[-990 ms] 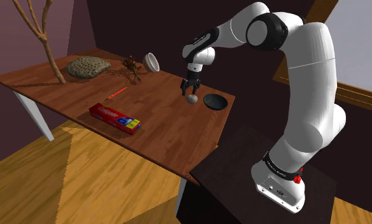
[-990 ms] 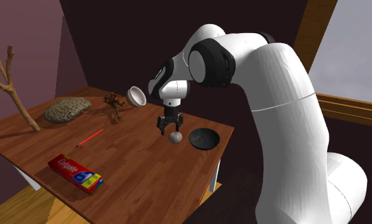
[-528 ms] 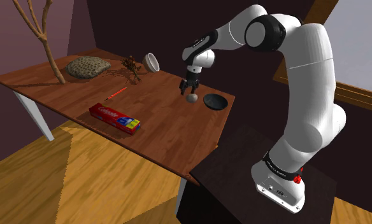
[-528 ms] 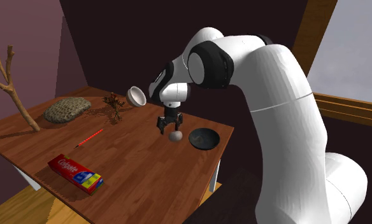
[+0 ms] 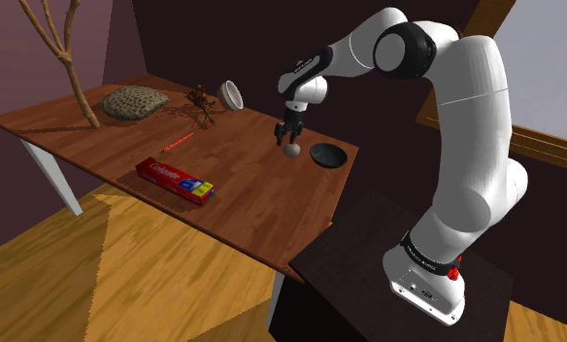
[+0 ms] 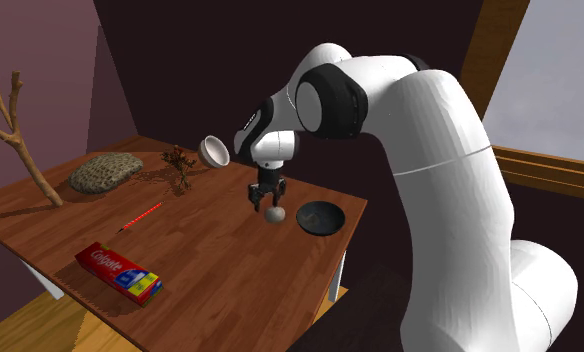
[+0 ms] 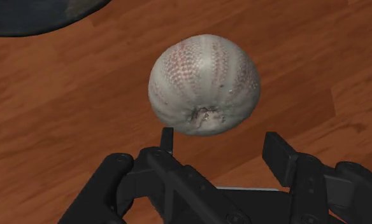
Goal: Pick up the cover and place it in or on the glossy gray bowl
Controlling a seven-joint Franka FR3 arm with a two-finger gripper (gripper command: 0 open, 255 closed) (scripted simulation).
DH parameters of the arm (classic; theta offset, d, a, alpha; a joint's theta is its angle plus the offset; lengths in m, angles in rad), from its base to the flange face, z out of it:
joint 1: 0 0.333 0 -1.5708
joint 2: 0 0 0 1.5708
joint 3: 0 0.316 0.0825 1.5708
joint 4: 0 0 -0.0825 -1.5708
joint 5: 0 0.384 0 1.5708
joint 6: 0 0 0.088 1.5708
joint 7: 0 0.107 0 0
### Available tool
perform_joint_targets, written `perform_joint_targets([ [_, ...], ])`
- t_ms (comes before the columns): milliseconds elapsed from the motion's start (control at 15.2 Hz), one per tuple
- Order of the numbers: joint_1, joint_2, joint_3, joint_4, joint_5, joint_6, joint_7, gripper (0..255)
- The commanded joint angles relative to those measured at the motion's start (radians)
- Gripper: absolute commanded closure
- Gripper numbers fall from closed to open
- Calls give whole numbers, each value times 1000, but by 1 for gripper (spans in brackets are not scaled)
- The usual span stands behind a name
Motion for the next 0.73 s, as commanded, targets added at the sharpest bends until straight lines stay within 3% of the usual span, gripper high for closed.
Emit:
perform_joint_targets([
  [0, 9, 10, 9, -5, 2, -100, 6, 255],
  [462, 15, 53, 9, 80, -6, -130, 27, 255],
  [528, 15, 53, 9, 80, -6, -130, 27, 0],
  [660, 49, -68, -25, -115, -58, 73, -16, 0],
])
